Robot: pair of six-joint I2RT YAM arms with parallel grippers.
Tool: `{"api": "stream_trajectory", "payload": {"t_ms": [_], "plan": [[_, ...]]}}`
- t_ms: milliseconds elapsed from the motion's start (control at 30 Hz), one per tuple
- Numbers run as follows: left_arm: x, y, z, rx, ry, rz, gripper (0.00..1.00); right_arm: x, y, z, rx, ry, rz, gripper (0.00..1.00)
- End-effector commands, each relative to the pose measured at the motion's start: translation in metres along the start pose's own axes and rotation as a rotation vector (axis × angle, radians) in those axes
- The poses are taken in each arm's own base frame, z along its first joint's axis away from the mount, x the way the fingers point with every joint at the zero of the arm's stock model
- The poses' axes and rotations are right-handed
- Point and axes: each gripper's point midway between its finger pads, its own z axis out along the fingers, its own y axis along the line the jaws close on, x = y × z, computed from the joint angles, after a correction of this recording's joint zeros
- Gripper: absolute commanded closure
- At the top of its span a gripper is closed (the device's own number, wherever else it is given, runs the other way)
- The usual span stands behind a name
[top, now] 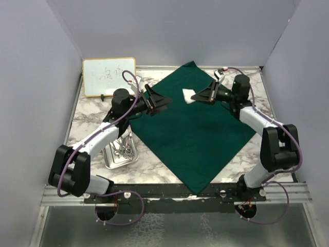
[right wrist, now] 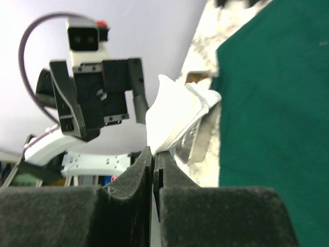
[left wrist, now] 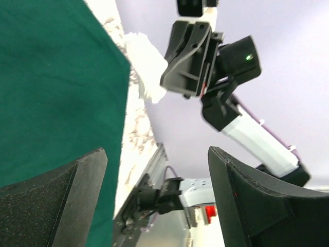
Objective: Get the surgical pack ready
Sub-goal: Place the medical item in the container.
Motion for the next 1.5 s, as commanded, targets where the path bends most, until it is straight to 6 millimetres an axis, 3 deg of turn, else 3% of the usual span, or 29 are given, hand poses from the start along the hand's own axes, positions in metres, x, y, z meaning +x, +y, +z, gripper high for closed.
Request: {"api": "stream_trajectory", "payload": {"t_ms": [0, 100, 167, 367, 600, 967, 1233, 1467], "plan": [[-0.009, -0.036, -0.005, 0.095, -0.078, -0.067, 0.16, 0.025, 0.061, 0.018, -0.167, 0.058, -0.022, 0.99], [-0.006, -0.045, -0.004, 0.121, -0.081, -0.076, 0.15, 0.041, 0.077, 0.035, -0.201, 0.094, -0.014, 0.99], [-0.005, -0.052, -0.004, 0.135, -0.082, -0.066, 0.07, 0.046, 0.088, 0.042, -0.225, 0.097, -0.015, 0.99], [-0.001, -0.051, -0.008, 0.13, -0.099, -0.082, 0.01, 0.057, 0.108, 0.057, -0.267, 0.125, -0.003, 0.99], [-0.003, -0.053, -0.012, 0.132, -0.125, -0.058, 0.17, 0.064, 0.1, 0.061, -0.212, 0.099, -0.014, 0.99], [-0.005, -0.052, -0.009, 0.13, -0.125, -0.042, 0.43, 0.059, 0.093, 0.065, -0.16, 0.061, -0.037, 0.99], [-0.008, -0.05, -0.007, 0.124, -0.133, -0.031, 0.51, 0.061, 0.093, 0.065, -0.161, 0.063, -0.038, 0.99], [-0.009, -0.043, -0.005, 0.108, -0.144, -0.037, 0.46, 0.063, 0.099, 0.062, -0.172, 0.07, -0.042, 0.99]]}}
